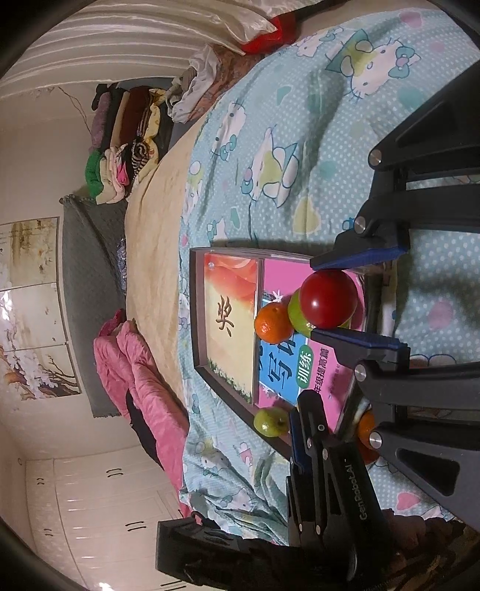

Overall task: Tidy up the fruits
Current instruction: 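Lift and carry the tomato and small brown fruit over the tray with both grippers, then open the right gripper to drop the tomato on the book while the left releases its fruit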

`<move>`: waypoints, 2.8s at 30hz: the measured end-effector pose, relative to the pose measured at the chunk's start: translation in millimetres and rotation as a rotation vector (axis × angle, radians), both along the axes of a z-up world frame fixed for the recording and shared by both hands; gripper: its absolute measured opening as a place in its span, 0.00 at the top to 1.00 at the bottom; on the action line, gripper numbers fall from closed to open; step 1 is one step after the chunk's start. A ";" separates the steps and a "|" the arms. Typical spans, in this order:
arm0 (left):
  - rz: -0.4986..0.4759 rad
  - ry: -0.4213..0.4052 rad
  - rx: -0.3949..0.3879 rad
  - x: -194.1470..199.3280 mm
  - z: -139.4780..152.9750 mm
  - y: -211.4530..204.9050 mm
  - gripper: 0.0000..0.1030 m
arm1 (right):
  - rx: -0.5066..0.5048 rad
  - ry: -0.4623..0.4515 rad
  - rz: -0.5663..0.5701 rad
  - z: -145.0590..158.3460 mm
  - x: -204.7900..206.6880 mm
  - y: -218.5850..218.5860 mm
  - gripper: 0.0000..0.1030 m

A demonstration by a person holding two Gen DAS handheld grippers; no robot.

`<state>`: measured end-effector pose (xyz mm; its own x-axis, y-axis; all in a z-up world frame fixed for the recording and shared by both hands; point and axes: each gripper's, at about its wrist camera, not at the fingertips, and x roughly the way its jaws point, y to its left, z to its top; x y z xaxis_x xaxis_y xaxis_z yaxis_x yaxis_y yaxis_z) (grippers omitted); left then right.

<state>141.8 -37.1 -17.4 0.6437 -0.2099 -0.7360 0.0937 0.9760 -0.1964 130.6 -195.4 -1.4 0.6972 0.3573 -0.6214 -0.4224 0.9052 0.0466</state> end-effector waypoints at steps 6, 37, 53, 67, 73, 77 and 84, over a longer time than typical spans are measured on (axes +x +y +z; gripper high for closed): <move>-0.015 0.002 -0.002 -0.3 -1.6 -2.2 0.78 | -0.024 0.009 0.001 -5.6 1.7 3.9 0.70; -0.082 0.065 -0.045 12.6 -20.6 -3.7 0.78 | -0.077 0.014 0.027 -24.8 9.3 16.8 0.69; -0.075 0.066 -0.040 12.8 -19.6 -2.3 0.78 | -0.084 -0.011 0.034 -23.8 5.3 21.0 0.58; -0.070 0.071 -0.045 11.9 -17.6 -1.1 0.73 | -0.058 -0.017 0.002 -20.3 6.6 14.7 0.43; -0.060 0.064 -0.059 10.4 -14.0 1.1 0.62 | -0.064 -0.016 -0.002 -20.4 6.5 15.5 0.39; -0.051 0.056 -0.062 9.2 -10.2 2.3 0.57 | -0.061 -0.014 -0.016 -20.0 7.3 13.5 0.36; -0.037 0.033 -0.083 5.1 -1.9 6.1 0.48 | -0.047 -0.007 -0.034 -19.3 8.9 8.0 0.33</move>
